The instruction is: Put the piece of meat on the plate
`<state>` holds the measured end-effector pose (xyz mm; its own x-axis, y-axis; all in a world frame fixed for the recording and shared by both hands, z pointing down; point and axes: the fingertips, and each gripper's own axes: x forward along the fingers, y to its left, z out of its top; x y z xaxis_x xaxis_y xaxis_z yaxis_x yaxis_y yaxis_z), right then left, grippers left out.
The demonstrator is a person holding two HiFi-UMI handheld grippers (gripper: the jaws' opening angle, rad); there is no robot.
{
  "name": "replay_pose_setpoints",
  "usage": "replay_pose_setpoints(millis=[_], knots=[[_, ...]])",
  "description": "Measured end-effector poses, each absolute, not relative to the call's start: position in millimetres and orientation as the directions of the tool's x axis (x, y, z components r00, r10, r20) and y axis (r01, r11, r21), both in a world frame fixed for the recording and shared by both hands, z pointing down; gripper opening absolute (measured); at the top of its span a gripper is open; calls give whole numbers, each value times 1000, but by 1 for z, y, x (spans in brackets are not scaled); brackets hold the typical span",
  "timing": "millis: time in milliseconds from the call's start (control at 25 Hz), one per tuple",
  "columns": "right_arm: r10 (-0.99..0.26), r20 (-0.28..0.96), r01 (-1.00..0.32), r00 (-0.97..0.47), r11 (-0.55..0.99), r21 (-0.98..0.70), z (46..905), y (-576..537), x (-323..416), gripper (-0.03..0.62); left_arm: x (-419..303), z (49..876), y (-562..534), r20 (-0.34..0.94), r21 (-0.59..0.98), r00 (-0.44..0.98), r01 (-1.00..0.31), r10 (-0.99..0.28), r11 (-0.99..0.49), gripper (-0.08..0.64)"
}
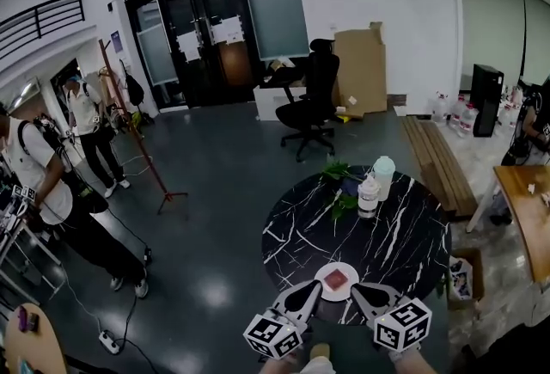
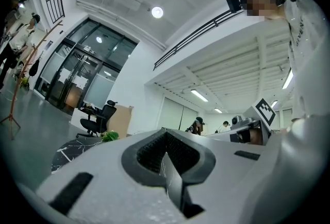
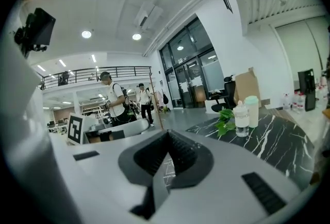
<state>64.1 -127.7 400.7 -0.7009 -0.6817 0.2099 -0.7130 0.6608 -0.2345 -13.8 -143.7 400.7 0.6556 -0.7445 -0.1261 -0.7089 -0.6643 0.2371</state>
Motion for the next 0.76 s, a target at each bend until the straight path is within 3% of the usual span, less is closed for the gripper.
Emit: replay_pose_setpoints(millis=[760], knots=[[-654,240,-697,-717,675,-243,412,-127,53,11,-23,411,-144,-110,254,647,-715,-754,-651,9]])
